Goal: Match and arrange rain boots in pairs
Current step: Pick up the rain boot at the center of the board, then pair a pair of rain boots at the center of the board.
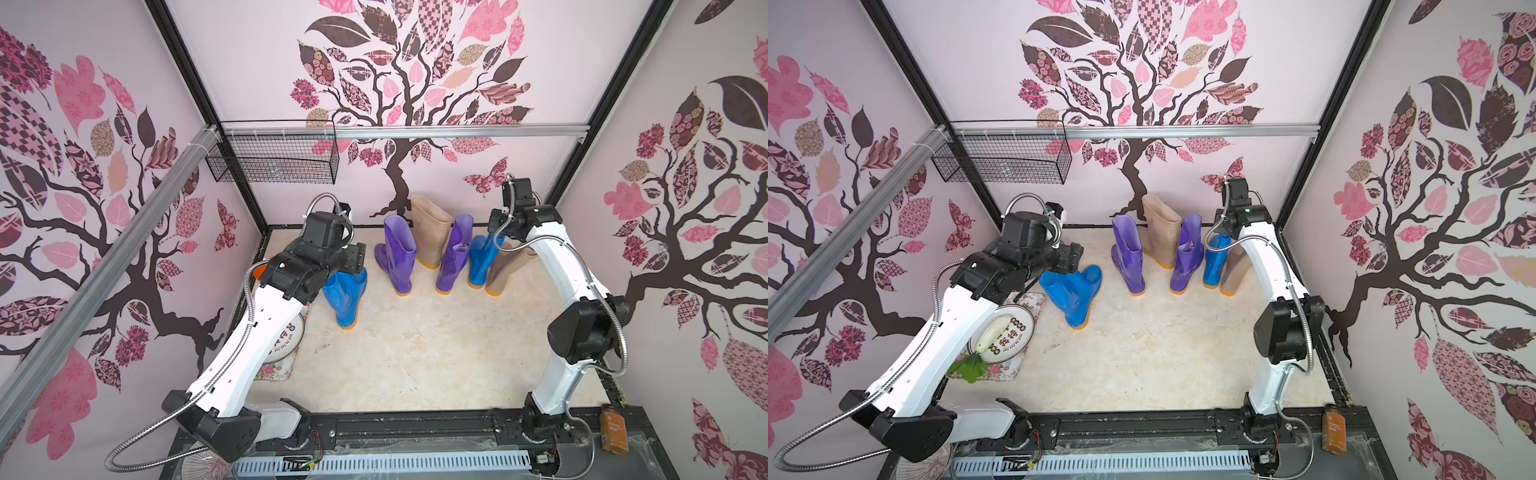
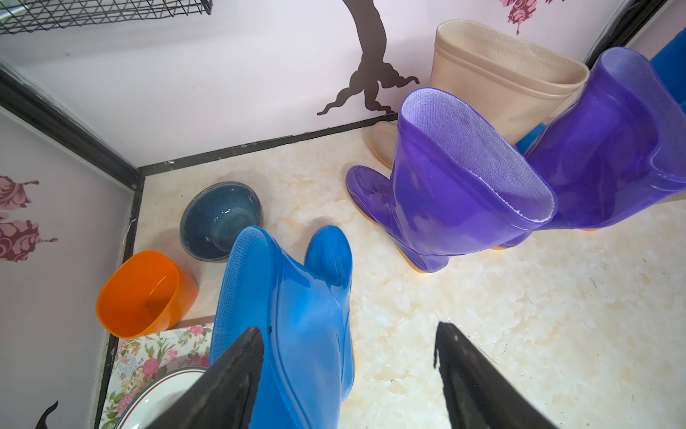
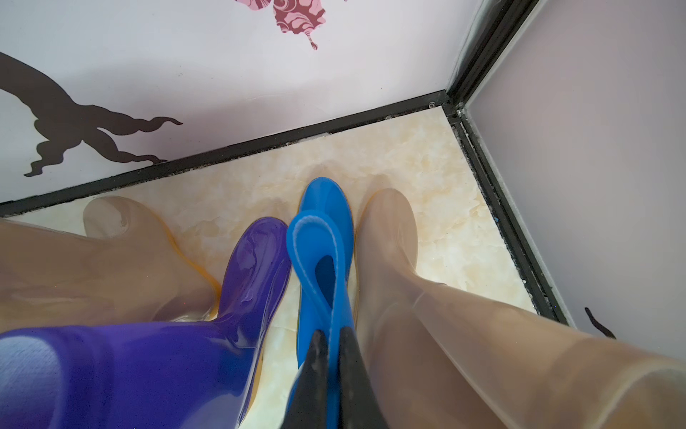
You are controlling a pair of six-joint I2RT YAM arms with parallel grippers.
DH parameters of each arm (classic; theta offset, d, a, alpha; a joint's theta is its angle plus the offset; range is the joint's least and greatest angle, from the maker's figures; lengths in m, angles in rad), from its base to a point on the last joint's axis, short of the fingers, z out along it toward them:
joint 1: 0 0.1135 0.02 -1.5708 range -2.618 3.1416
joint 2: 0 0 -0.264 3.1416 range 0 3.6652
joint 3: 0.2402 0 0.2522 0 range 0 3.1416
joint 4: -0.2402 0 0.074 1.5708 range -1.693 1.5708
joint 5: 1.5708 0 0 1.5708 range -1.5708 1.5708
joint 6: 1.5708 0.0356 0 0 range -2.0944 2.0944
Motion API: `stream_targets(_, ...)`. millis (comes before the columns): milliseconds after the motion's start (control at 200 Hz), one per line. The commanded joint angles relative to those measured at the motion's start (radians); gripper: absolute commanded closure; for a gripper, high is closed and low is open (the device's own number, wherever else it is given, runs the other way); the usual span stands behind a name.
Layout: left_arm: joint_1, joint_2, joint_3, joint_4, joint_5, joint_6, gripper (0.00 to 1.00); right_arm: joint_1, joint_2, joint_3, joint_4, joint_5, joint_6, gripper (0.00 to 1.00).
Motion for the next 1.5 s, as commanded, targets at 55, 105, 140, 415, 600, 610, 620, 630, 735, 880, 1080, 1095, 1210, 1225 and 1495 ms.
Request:
stream_targets(55, -0.002, -0.044, -0.043, -0.008, -0.007, -0.021, 0.24, 0.001, -0.053, 0.030, -0.087, -0.047, 0.012, 1.00)
stream_targets(105, -0.002, -0.057, -0.044, -0.011, -0.009, -0.025, 0.24, 0.002, -0.080, 0.025, -0.086, -0.061, 0.014, 1.00)
stream_targets(140, -0.002, -0.067, -0.045, -0.013, -0.007, -0.033, 0.24, 0.003, -0.103, 0.021, -0.086, -0.068, 0.015, 1.00)
stream_targets(415, -0.002, -0.148, -0.063, -0.020, 0.021, -0.090, 0.24, 0.046, -0.195, 0.108, -0.237, -0.052, 0.019, 1.00)
stream_targets(600, -0.002, -0.156, -0.038, -0.056, -0.022, -0.120, 0.24, 0.066, -0.285, 0.061, -0.210, -0.094, 0.041, 1.00)
stream_targets(610, -0.002, -0.157, -0.037, -0.055, -0.023, -0.124, 0.24, 0.067, -0.287, 0.062, -0.216, -0.096, 0.042, 1.00)
stream_targets(620, -0.001, -0.159, -0.038, -0.055, -0.025, -0.128, 0.24, 0.068, -0.289, 0.062, -0.220, -0.097, 0.043, 1.00)
stream_targets(630, -0.002, -0.161, -0.040, -0.054, -0.026, -0.130, 0.24, 0.069, -0.291, 0.062, -0.226, -0.096, 0.043, 1.00)
stream_targets(735, -0.002, -0.171, -0.056, -0.045, -0.018, -0.152, 0.24, 0.085, -0.324, 0.038, -0.282, -0.084, 0.059, 1.00)
stream_targets(880, -0.002, -0.177, -0.066, -0.056, -0.019, -0.140, 0.24, 0.125, -0.412, -0.053, -0.272, -0.099, 0.107, 1.00)
stream_targets(1080, -0.002, -0.193, -0.065, -0.051, -0.001, -0.114, 0.24, 0.160, -0.476, -0.099, -0.289, -0.197, 0.156, 1.00)
stream_targets(1095, -0.002, -0.193, -0.066, -0.051, -0.002, -0.113, 0.23, 0.161, -0.483, -0.107, -0.286, -0.209, 0.161, 1.00)
stream_targets(1210, -0.002, -0.205, -0.076, -0.057, -0.006, -0.108, 0.23, 0.199, -0.511, -0.128, -0.306, -0.265, 0.196, 1.00)
stream_targets(1225, -0.002, -0.208, -0.078, -0.057, -0.009, -0.108, 0.23, 0.211, -0.512, -0.127, -0.316, -0.264, 0.201, 1.00)
stream_targets(1495, -0.001, -0.236, -0.099, -0.071, -0.084, -0.096, 0.20, 0.387, -0.515, -0.092, -0.413, -0.231, 0.292, 1.00)
